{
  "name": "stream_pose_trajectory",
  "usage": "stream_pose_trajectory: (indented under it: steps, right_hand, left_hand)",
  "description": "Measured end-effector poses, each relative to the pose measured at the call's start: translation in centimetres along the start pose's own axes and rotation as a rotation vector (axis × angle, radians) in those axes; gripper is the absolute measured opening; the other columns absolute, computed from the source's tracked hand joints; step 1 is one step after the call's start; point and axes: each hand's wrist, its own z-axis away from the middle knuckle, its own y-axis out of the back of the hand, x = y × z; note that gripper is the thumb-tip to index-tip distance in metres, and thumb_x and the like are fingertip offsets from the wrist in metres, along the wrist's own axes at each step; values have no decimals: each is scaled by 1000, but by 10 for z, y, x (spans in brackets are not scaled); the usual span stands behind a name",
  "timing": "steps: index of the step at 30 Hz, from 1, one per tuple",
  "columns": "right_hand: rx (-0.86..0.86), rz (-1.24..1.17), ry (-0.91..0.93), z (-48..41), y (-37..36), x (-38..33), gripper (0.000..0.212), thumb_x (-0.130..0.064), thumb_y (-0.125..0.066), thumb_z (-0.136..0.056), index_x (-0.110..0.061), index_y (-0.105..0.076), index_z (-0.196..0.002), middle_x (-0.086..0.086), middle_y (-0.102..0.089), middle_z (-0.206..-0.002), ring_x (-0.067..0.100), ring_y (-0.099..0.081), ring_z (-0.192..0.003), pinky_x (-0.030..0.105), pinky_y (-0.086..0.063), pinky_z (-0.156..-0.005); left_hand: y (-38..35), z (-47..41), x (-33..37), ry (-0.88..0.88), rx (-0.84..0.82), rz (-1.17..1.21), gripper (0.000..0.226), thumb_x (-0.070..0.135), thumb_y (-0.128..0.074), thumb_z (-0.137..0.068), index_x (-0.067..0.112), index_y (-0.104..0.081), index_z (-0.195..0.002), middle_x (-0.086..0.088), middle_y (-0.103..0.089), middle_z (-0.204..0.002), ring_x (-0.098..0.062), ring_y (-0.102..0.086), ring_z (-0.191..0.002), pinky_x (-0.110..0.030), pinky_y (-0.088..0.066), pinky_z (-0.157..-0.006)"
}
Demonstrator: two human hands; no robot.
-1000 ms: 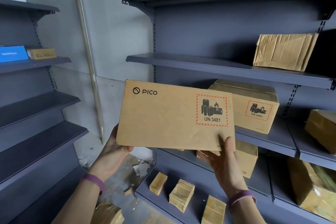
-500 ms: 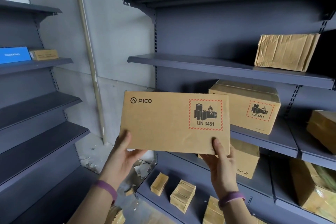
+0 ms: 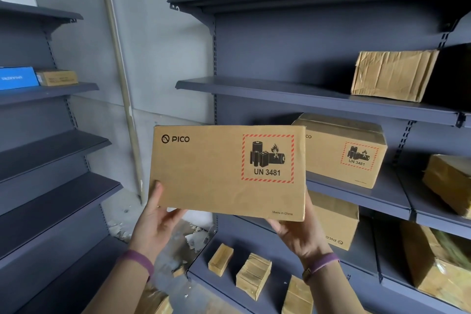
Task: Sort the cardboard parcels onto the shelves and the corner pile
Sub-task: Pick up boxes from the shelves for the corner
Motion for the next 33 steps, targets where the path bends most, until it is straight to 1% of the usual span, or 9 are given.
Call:
stream_pose_trajectory:
  steps: [6,8,10,13,15,18,24,27,33]
  right_hand:
    - [-68,-101,23,4,-15,11,46,-44,-49,-98,-17,-58,-134,17,-62,-133,39,-53,-128,42,-62,-57]
    - [-74,-128,37,3,-15,19,48,-41,-51,-94,-17,-56,-135,17,-61,-134,37,-53,-129,47,-61,-69]
    - [-63,-132,59,1,-17,28,50,-39,-52,-93,-16,-52,-138,18,-60,-134,36,-54,-128,49,-59,-76]
    - [-36,-89,92,0,-22,39,47,-34,-54,-92,-11,-55,-133,17,-65,-127,31,-64,-116,43,-62,-71]
    - [-30,-40,100,3,-24,43,43,-30,-57,-89,-8,-58,-126,16,-69,-120,28,-69,-107,45,-59,-81]
    - [-25,14,93,5,-21,44,46,-28,-59,-87,-7,-56,-129,17,-68,-122,29,-67,-111,43,-59,-84]
    - [73,14,127,-1,-11,25,62,-48,-58,-85,-10,-54,-134,20,-63,-130,34,-62,-118,41,-62,-78]
    - [140,-64,209,-6,-5,6,93,-52,-80,-68,-18,-42,-145,15,-62,-133,32,-63,-117,41,-62,-69]
    - [80,-32,270,-7,-1,4,68,-49,-58,-81,-15,-52,-140,8,-68,-121,20,-71,-100,30,-62,-62]
  left_hand:
    - [-9,-1,2,92,79,109,45,45,-67,-84,22,-68,-123,-6,-73,-116,-25,-64,-116,-36,-61,-78]
    - [-21,3,-1,154,33,137,53,41,-78,-67,13,-76,-112,-10,-72,-117,-24,-68,-111,-35,-58,-89]
    - [-34,9,-7,232,-36,148,57,39,-75,-70,8,-71,-117,-17,-70,-119,-29,-67,-111,-43,-51,-99]
    - [-55,19,-17,344,-110,224,46,42,-58,-92,7,-62,-121,-23,-69,-117,-40,-70,-99,-60,-58,-75]
    - [-59,18,-22,330,-75,250,43,36,-61,-92,8,-61,-126,-20,-70,-116,-36,-70,-100,-54,-59,-61]
    - [-55,14,-26,291,-33,252,42,33,-64,-91,9,-60,-125,-19,-72,-113,-34,-72,-96,-48,-60,-58]
    - [-49,9,-15,241,-75,200,48,36,-61,-91,8,-58,-130,-16,-70,-120,-29,-71,-102,-51,-59,-79]
    - [-43,7,-8,232,-74,138,51,37,-64,-86,8,-60,-127,-15,-72,-114,-28,-71,-103,-49,-59,-84]
    - [-44,7,1,265,-69,39,58,42,-66,-84,10,-58,-132,-15,-68,-123,-28,-62,-119,-46,-54,-97]
